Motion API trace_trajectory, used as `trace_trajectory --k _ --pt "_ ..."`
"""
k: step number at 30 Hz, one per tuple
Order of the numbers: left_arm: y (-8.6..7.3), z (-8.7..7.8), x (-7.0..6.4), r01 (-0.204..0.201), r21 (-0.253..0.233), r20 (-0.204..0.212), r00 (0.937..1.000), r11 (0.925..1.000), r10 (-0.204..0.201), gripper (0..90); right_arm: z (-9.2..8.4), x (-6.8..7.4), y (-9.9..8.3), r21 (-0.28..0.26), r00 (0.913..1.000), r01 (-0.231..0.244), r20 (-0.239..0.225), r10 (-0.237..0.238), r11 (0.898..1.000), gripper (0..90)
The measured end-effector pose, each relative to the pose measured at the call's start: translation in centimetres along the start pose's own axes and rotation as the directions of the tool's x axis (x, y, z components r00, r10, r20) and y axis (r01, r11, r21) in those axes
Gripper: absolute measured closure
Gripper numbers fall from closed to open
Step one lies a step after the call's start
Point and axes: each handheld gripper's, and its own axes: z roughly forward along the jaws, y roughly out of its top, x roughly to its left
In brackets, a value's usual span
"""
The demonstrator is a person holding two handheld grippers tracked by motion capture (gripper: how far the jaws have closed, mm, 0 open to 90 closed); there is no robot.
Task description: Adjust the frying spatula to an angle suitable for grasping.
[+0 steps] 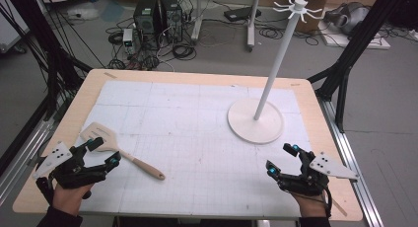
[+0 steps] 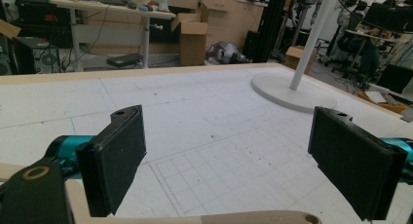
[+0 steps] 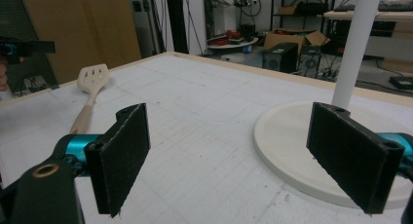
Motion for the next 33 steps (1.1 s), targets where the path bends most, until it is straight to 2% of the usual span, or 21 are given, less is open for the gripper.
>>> trace_trajectory --k 11,14,15,16,17,19,20,21,22,24,25,26,27,28,29,31,32,33 --pt "0.0 0.1 0.2 0.015 -0.010 -0.019 0.9997 0.9998 -0.015 15.8 -0.2 -0.1 -0.1 0.014 0.9994 -0.003 0.033 0.002 1.000 14.5" --pt "0.1 0.0 0.3 0.011 -0.006 -0.022 0.9997 0.9999 -0.011 24.9 -0.3 0.0 -0.1 0.017 0.9993 -0.006 0.038 0.005 1.000 14.7" --pt "0.4 -0.3 0.6 0.011 -0.006 -0.042 0.9990 0.9999 -0.011 26.3 -0.3 0.0 -0.1 0.019 0.9993 -0.007 0.038 0.006 1.000 14.7" --pt "0.4 -0.3 0.6 0.011 -0.006 -0.042 0.9990 0.9999 -0.011 27.1 -0.3 0.0 -0.1 0.019 0.9993 -0.007 0.038 0.006 1.000 14.7" --pt "0.6 -0.8 1.2 0.013 -0.007 -0.068 0.9976 0.9999 -0.014 29.3 -0.2 0.0 -0.2 0.025 0.9993 -0.007 0.038 0.006 1.000 14.8" --pt "0.8 -1.1 1.5 0.018 -0.005 -0.075 0.9970 0.9998 -0.019 39.0 -0.2 0.2 -0.1 0.032 0.9992 0.003 0.038 -0.005 0.999 14.9" --pt "0.9 -1.6 2.3 0.023 0.021 -0.097 0.9951 0.9995 -0.021 45.0 -0.2 0.3 -0.1 0.034 0.9992 0.002 0.039 -0.003 0.999 14.9" --pt "0.9 -1.6 2.3 0.023 0.021 -0.097 0.9951 0.9995 -0.021 51.9 -0.2 0.4 -0.1 0.032 0.9992 0.002 0.040 -0.003 0.999 14.9" --pt "0.9 -1.7 2.7 0.019 0.033 -0.108 0.9941 0.9993 -0.015 51.9 -0.2 0.4 -0.1 0.032 0.9992 0.002 0.040 -0.003 0.999 14.9" --pt "0.9 -1.9 3.6 0.026 0.053 -0.134 0.9908 0.9983 -0.019 60.7 -0.1 0.5 -0.1 0.036 0.9992 0.004 0.039 -0.005 0.999 15.1" --pt "0.8 -1.9 4.0 0.032 0.058 -0.145 0.9892 0.9978 -0.023 68.7 0.0 0.6 -0.1 0.044 0.9991 0.002 0.041 -0.003 0.999 15.1" --pt "0.8 -1.9 4.4 0.031 0.068 -0.153 0.9880 0.9972 -0.020 68.7 0.0 0.6 -0.1 0.044 0.9991 0.002 0.041 -0.003 0.999 15.1" --pt "0.7 -1.9 4.8 0.032 0.081 -0.164 0.9864 0.9962 -0.018 72.5 0.1 0.6 -0.2 0.048 0.9991 0.006 0.043 -0.008 0.999 15.2" --pt "0.4 -1.6 5.3 0.036 0.111 -0.183 0.9831 0.9932 -0.015 73.7 0.1 0.6 -0.2 0.052 0.9990 0.004 0.043 -0.006 0.999 15.2" --pt "0.4 -1.6 5.3 0.036 0.111 -0.183 0.9831 0.9932 -0.015 74.0 0.1 0.6 -0.2 0.053 0.9990 0.006 0.045 -0.008 0.999 15.2" --pt "-0.3 -0.9 5.9 0.043 0.163 -0.199 0.9800 0.9857 -0.010 74.4 0.2 0.7 -0.2 0.052 0.9988 0.002 0.049 -0.005 0.999 15.3" --pt "-0.3 -0.9 5.9 0.043 0.163 -0.199 0.9800 0.9857 -0.010 74.7 0.2 0.7 -0.2 0.052 0.9988 0.002 0.049 -0.005 0.999 15.3" --pt "-0.5 -0.4 6.3 0.039 0.191 -0.211 0.9774 0.9808 0.002 74.6 0.2 0.7 -0.2 0.055 0.9988 0.005 0.049 -0.007 0.998 15.3"
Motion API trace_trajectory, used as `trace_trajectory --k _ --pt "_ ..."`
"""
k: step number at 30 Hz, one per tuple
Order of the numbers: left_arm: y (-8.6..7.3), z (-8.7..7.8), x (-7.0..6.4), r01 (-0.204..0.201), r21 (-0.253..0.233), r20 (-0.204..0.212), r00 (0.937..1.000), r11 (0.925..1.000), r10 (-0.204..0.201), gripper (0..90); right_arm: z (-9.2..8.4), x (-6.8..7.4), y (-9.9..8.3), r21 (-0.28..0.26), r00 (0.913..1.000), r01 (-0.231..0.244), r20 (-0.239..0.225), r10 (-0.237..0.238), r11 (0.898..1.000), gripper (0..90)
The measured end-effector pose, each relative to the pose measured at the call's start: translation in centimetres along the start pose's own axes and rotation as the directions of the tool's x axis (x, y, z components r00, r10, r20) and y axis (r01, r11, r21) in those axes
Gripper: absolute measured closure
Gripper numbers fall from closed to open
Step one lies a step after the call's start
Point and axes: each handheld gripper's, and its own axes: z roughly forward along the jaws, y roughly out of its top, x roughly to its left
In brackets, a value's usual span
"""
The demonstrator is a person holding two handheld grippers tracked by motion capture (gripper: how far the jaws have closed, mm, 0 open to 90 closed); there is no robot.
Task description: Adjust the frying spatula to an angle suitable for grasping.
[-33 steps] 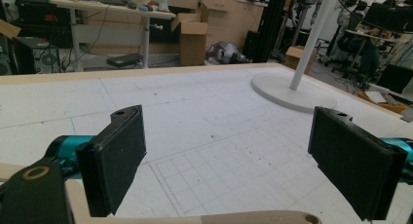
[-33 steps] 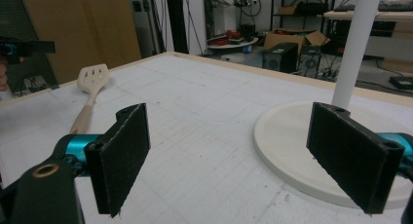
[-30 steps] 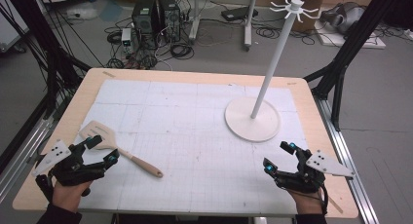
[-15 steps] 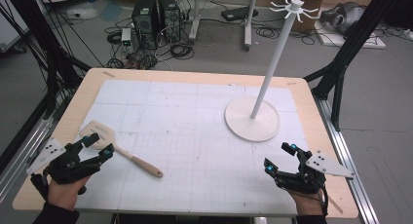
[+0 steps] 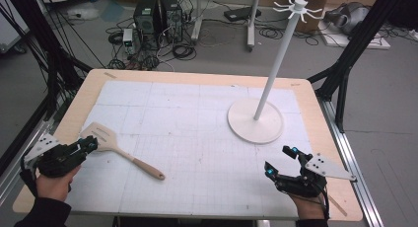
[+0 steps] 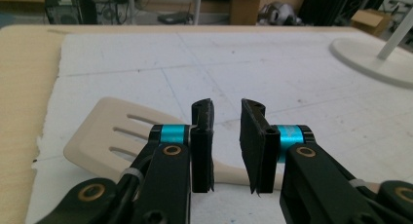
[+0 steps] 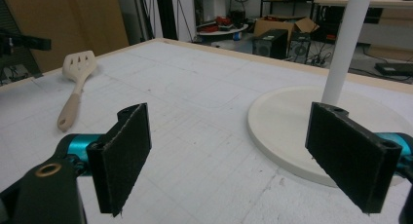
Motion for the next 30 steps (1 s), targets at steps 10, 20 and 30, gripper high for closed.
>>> trace_trajectory --k 10,20,30 --pt "0.4 1.2 2.8 -0.011 0.026 -0.121 0.9925 0.9996 0.014 79.1 0.0 -0.1 -0.1 -0.002 1.0000 -0.004 0.008 0.004 1.000 15.6" --pt "1.0 1.9 6.8 -0.031 0.054 -0.206 0.9776 0.9980 0.042 85.2 0.0 -0.1 -0.1 0.008 0.9999 -0.004 0.015 0.004 1.000 15.6" --pt "0.0 2.5 8.7 -0.056 0.146 -0.174 0.9815 0.9878 0.081 88.1 0.1 0.1 -0.2 0.022 0.9999 -0.003 0.012 0.003 1.000 15.7"
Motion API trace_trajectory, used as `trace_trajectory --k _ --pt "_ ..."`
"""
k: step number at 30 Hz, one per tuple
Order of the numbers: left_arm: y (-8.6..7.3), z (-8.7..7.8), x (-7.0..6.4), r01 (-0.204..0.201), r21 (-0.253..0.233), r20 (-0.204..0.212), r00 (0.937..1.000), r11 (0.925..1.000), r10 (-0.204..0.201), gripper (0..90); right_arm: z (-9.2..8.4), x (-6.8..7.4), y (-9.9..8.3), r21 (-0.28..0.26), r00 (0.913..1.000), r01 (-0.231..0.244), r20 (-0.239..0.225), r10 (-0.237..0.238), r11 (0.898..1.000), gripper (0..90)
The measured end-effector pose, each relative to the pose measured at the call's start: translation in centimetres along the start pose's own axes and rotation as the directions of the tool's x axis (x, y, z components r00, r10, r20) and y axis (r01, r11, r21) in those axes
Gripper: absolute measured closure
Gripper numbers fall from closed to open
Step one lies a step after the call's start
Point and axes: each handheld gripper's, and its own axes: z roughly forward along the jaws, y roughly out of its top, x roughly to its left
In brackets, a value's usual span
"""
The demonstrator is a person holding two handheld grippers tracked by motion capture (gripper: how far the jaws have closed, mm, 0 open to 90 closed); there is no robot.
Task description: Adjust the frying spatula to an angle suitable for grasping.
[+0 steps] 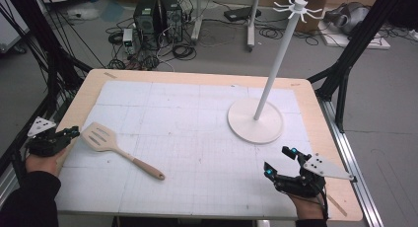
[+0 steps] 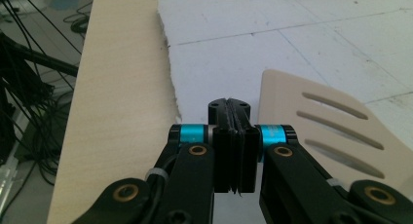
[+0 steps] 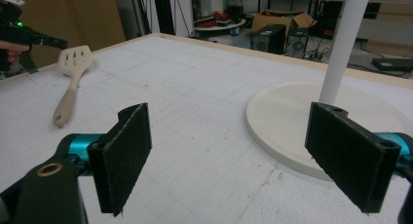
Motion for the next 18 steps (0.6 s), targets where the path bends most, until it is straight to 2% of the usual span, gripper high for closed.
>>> trace_trajectory --k 2,6,8,9,10,14,17,18 --pt "-0.38 -0.04 0.34 0.001 0.014 0.006 1.0000 0.9999 -0.001 88.1 0.00 0.01 0.00 -0.001 1.0000 0.007 0.000 -0.007 1.000 15.7" --pt "-0.83 -0.19 0.71 0.002 0.006 0.028 0.9996 1.0000 -0.003 88.1 -0.01 -0.05 -0.01 -0.002 1.0000 0.006 0.004 -0.006 1.000 15.7" --pt "-0.83 -0.08 0.63 -0.010 0.004 0.060 0.9981 0.9999 0.009 88.1 0.01 0.04 0.01 0.000 1.0000 -0.002 0.003 0.002 1.000 15.7" --pt "-0.83 -0.08 0.63 -0.010 0.004 0.060 0.9981 0.9999 0.009 88.1 0.01 0.04 0.01 0.000 1.0000 -0.002 0.003 0.002 1.000 15.7" --pt "-0.85 0.11 0.42 -0.023 0.006 0.084 0.9962 0.9997 0.022 88.1 0.06 0.04 0.02 -0.001 1.0000 0.007 0.002 -0.007 1.000 15.7" --pt "-0.82 0.06 0.36 -0.026 0.005 0.082 0.9963 0.9997 0.025 88.3 -0.02 0.02 0.01 0.003 1.0000 0.002 0.005 -0.002 1.000 15.7" --pt "-0.83 -0.12 0.21 -0.067 0.020 0.082 0.9945 0.9976 0.065 88.4 0.00 -0.05 0.00 -0.001 1.0000 0.005 0.004 -0.005 1.000 15.7" --pt "-0.83 -0.12 0.21 -0.067 0.020 0.082 0.9945 0.9976 0.065 88.6 0.00 -0.05 0.00 -0.001 1.0000 0.005 0.004 -0.005 1.000 15.7"
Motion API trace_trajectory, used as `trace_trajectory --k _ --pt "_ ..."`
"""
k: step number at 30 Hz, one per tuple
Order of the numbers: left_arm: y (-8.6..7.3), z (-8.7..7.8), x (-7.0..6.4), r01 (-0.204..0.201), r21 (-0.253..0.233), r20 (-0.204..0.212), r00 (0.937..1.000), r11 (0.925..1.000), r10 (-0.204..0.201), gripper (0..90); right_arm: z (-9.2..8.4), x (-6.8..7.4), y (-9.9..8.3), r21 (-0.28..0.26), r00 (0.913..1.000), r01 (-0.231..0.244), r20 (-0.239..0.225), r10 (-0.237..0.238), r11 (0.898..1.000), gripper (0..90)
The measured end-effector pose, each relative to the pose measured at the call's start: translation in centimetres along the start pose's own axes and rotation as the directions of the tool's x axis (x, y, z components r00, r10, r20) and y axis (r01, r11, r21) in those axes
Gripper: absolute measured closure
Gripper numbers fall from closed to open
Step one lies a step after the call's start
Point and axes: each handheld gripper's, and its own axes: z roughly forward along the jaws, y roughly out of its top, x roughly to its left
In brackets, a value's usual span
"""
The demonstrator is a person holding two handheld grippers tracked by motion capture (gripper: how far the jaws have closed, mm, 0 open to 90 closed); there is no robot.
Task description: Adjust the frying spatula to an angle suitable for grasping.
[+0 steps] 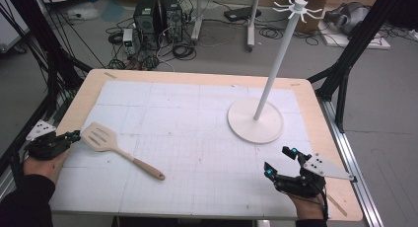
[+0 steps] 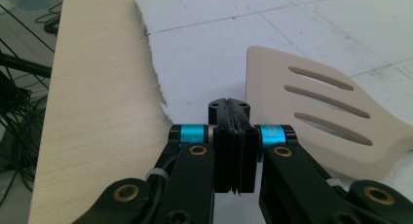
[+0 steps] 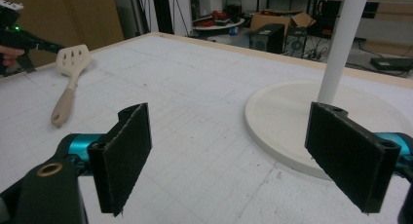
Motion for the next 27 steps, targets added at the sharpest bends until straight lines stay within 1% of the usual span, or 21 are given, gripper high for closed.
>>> trace_trajectory --k 2,4,8,12,13,14,15,16,17,18,27 --pt "0.0 0.0 -0.2 -0.017 0.008 0.003 0.9998 0.9998 0.017 89.0 0.1 0.0 0.0 0.000 1.0000 -0.002 0.001 0.002 1.000 15.7" --pt "0.0 0.0 -0.5 -0.021 0.010 0.010 0.9997 0.9997 0.021 89.4 0.1 0.1 0.0 0.003 1.0000 -0.001 -0.002 0.001 1.000 15.7" --pt "0.2 -0.1 -1.4 -0.047 0.009 0.037 0.9982 0.9989 0.046 89.4 0.1 0.1 0.0 0.001 1.0000 0.000 -0.001 0.000 1.000 15.7" --pt "0.4 -0.2 -2.3 -0.058 0.005 0.056 0.9968 0.9983 0.057 89.4 0.1 0.1 0.1 0.001 1.0000 0.001 0.001 -0.001 1.000 15.7" --pt "0.5 -0.3 -2.8 -0.061 0.006 0.063 0.9962 0.9981 0.060 89.4 0.1 0.1 0.1 0.001 1.0000 0.001 0.003 -0.001 1.000 15.7" --pt "0.5 -0.3 -2.8 -0.061 0.006 0.063 0.9962 0.9981 0.060 89.4 0.1 0.0 0.1 -0.002 1.0000 0.004 0.004 -0.004 1.000 15.7" --pt "0.5 -0.4 -3.1 -0.062 0.008 0.067 0.9959 0.9981 0.061 89.4 0.1 0.0 0.1 -0.002 1.0000 0.003 0.003 -0.003 1.000 15.7" --pt "0.5 -0.5 -3.7 -0.061 0.005 0.077 0.9953 0.9982 0.060 89.5 0.1 0.0 0.1 -0.003 1.0000 0.004 0.003 -0.004 1.000 15.7" --pt "0.5 -0.5 -3.7 -0.061 0.005 0.077 0.9953 0.9982 0.060 89.4 0.1 0.0 0.1 -0.003 1.0000 0.004 0.003 -0.004 1.000 15.7" --pt "0.5 -0.6 -4.0 -0.056 0.004 0.081 0.9952 0.9984 0.056 89.5 0.0 0.0 0.1 -0.002 1.0000 0.003 0.003 -0.003 1.000 15.7" --pt "0.8 -0.9 -6.6 -0.092 0.019 0.116 0.9892 0.9956 0.089 89.5 0.1 0.1 0.2 -0.008 1.0000 -0.001 0.002 0.001 1.000 15.7"
